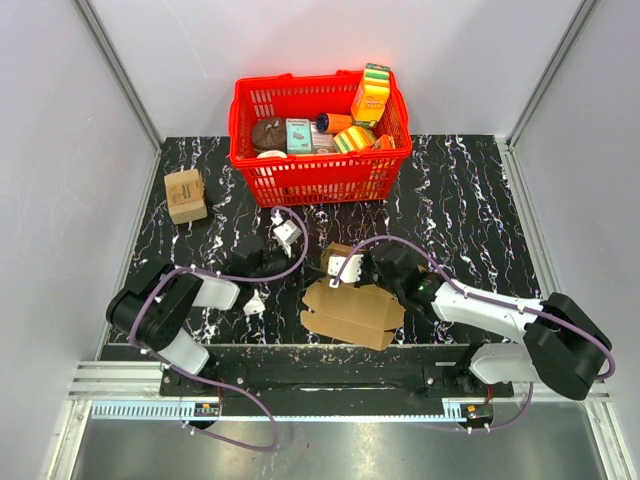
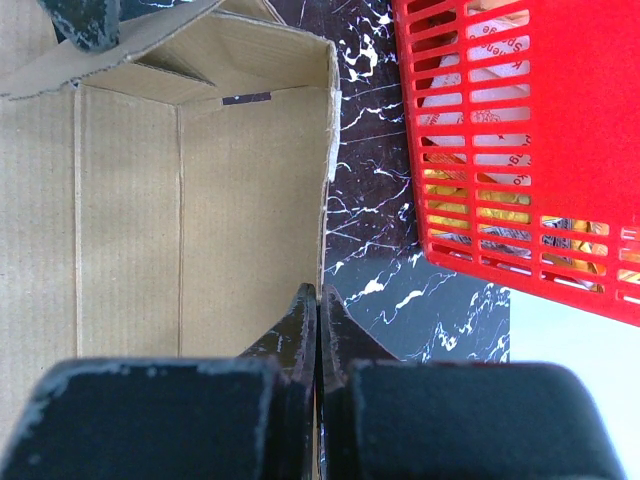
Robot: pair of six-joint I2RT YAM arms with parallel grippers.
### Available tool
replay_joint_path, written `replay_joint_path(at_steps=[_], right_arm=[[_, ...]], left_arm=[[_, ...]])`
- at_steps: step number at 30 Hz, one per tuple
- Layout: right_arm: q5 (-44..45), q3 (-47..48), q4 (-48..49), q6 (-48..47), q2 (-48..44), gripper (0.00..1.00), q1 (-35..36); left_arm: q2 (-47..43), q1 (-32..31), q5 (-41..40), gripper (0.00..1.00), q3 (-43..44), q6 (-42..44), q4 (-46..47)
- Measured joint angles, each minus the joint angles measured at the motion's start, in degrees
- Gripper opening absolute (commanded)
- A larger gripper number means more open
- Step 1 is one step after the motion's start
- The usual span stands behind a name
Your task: Fold the paper box
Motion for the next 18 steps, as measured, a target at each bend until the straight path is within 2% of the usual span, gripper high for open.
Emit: replay_joint_path(at_steps=[4, 9, 18], right_arm=[[0.02, 0.00, -0.02, 0.02, 0.00, 0.00, 0.07], [0.02, 0.00, -0.31, 0.24, 0.00, 0.00, 0.17], [1.75, 0.00, -0.94, 0.50, 0.00, 0.00, 1.46]], left_arm=[[2.21, -0.24, 0.92, 0.84, 0.00, 0.11, 2.75], [4.76, -0.44, 1.03, 0.87, 0.00, 0.11, 5.62], [6.75, -1.11, 1.14, 0.89, -0.24, -0.13, 11.45]])
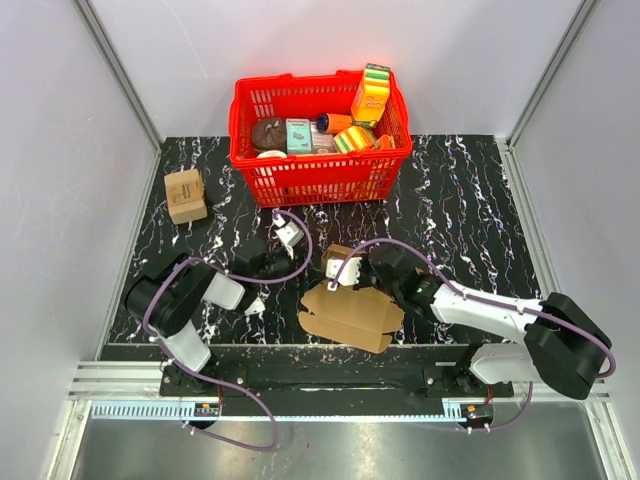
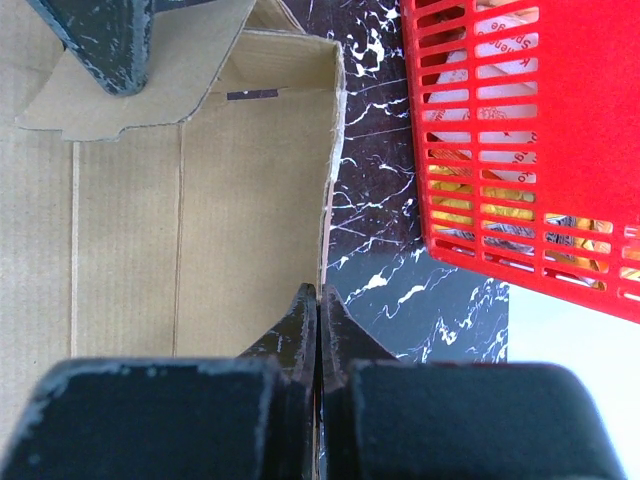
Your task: Fold the paper box
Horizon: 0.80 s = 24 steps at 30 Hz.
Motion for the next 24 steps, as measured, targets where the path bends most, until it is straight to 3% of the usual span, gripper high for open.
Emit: replay_joint_path(at_steps=[8, 24], right_arm=[[4.33, -1.20, 1.36, -0.33, 0.37, 0.01, 2.84], [16.06, -7.43, 14.80, -2.43, 5.75, 0.01, 9.49]], left_arm=[[2.01, -0.15, 0.28, 0.89, -0.85, -0.33, 4.11], [3.82, -0.87, 0.31, 0.89, -1.38, -0.44, 6.91]])
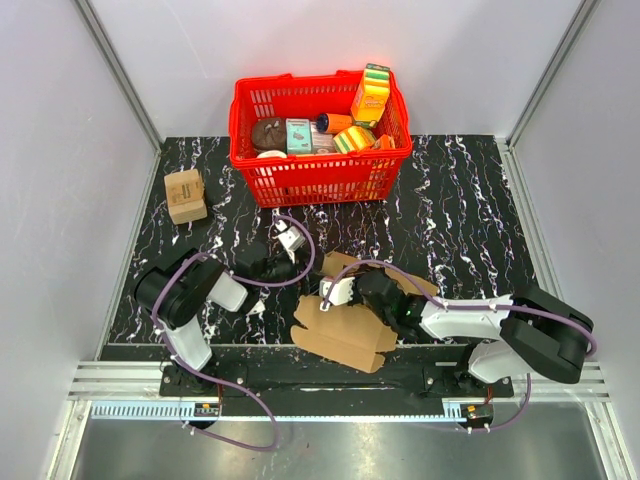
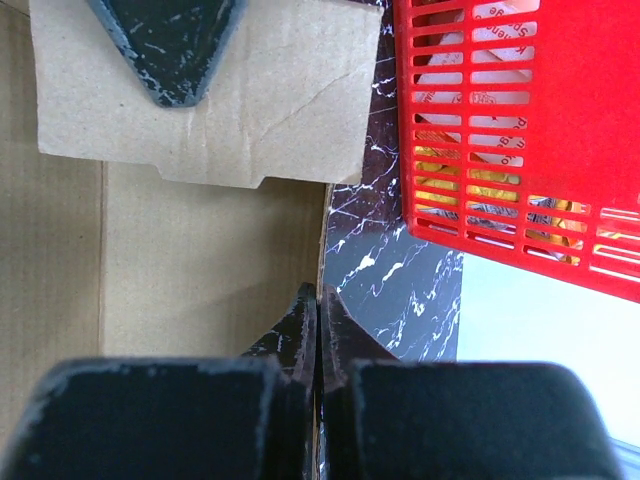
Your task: Fold the paper box
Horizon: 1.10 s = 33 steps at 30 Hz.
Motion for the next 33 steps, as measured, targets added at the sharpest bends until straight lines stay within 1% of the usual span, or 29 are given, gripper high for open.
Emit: replay_joint_path(at_steps=[9, 16, 25, 33], right_arm=[[0.48, -0.83, 1.18, -0.90, -3.43, 0.01, 0.42], [0.70, -0.83, 0.59, -1.07, -5.81, 0.01, 2.62], [3.91, -1.33, 0.57, -1.07, -4.87, 0.01, 6.73], [9.75, -2.80, 6.23, -1.60, -1.38, 0.01, 9.84]], left_arm=[[0.57, -0.70, -0.20, 0.88, 0.02, 0.17, -0.83], [0.57, -1.42, -1.20, 0.88, 0.04, 0.87, -1.88], [0.57, -3.04, -5.07, 0.87, -0.04, 1.92, -3.56], [0.57, -4.61, -10.12, 0.86, -2.75, 2.10, -0.92]])
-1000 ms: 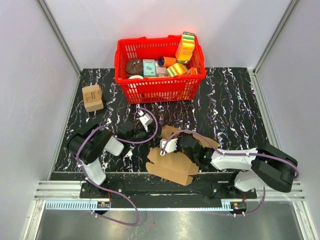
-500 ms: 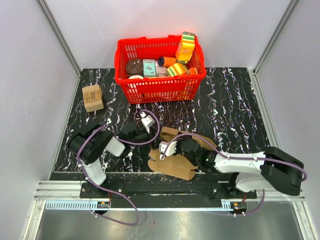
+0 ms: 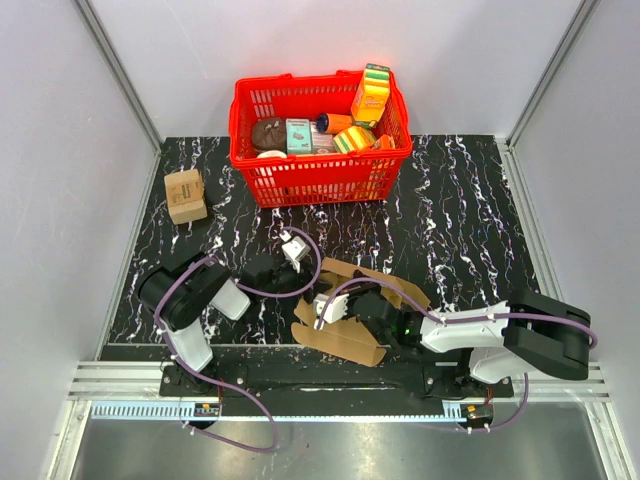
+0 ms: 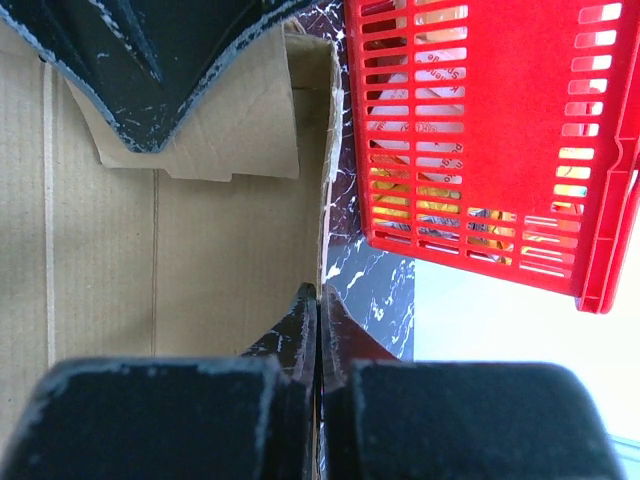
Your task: Fold the paper box
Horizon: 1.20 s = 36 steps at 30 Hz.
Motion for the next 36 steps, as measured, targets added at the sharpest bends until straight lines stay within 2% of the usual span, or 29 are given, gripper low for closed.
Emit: replay_joint_path(at_steps=[7, 19, 36], right_arm=[[4.46, -1.09, 5.46, -1.57, 2.91, 0.01, 2.27], [9.01, -2.16, 12.83, -3.56, 6.86, 0.01, 4.96], [9.27, -2.23, 11.19, -0.83, 5.68, 0.01, 5.62]], left_arm=[[0.00, -3.26, -5.11, 0.86, -1.66, 1.07, 0.61], [0.00, -8.13, -16.46, 0.85, -6.62, 0.79, 6.97], [1.60, -8.11, -15.28, 0.85, -7.87, 1.25, 10.73]])
